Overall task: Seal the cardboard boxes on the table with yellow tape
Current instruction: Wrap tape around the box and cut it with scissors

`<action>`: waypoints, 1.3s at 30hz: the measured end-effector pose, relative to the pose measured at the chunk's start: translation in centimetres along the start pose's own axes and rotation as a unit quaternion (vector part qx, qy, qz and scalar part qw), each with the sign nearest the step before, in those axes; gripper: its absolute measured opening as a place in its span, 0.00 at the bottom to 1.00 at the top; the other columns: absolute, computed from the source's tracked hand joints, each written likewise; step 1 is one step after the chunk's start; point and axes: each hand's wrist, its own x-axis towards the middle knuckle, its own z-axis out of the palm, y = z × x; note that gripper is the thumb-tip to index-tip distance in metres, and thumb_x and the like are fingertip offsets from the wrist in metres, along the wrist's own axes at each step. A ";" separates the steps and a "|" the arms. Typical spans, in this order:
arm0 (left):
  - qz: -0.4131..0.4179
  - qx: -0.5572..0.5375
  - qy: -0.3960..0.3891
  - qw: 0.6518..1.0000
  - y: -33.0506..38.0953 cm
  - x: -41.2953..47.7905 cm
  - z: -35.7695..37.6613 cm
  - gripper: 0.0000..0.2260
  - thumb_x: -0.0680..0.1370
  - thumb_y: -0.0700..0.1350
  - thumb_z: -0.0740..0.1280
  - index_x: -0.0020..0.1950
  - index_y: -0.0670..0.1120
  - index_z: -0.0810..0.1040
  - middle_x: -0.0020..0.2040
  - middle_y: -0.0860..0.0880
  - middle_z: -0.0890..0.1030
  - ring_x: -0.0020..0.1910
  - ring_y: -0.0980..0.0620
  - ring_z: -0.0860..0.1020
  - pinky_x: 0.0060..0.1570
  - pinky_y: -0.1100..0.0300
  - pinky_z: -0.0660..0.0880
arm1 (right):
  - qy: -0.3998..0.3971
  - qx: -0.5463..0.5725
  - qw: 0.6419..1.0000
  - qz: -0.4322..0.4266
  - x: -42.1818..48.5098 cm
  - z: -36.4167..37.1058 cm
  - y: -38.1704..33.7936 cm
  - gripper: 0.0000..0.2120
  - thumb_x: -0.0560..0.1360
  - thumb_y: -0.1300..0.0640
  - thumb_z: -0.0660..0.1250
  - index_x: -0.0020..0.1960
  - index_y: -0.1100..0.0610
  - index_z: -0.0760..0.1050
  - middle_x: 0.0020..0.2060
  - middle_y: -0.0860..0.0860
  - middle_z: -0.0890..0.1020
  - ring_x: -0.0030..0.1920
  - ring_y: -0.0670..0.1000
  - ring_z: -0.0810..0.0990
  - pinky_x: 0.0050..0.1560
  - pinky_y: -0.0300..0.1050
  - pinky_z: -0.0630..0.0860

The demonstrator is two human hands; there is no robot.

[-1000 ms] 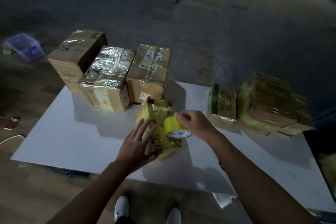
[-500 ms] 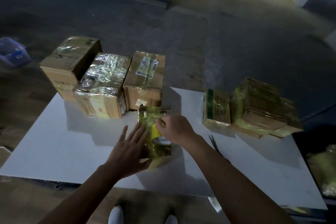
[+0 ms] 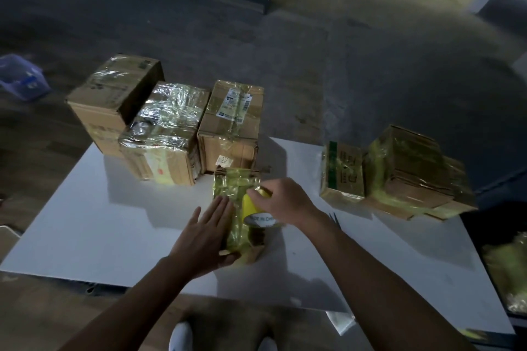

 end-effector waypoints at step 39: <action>-0.122 0.042 -0.133 0.983 8.1 3.2 -2.4 0.47 0.75 0.61 0.67 0.78 0.43 0.38 0.77 0.35 0.37 0.75 0.30 0.39 0.67 0.26 0.47 | -0.011 -0.040 0.990 0.132 -2.6 4.4 9.5 0.19 0.78 0.43 0.60 0.32 0.50 0.67 0.34 0.54 0.79 0.36 0.51 0.73 0.36 0.41 0.63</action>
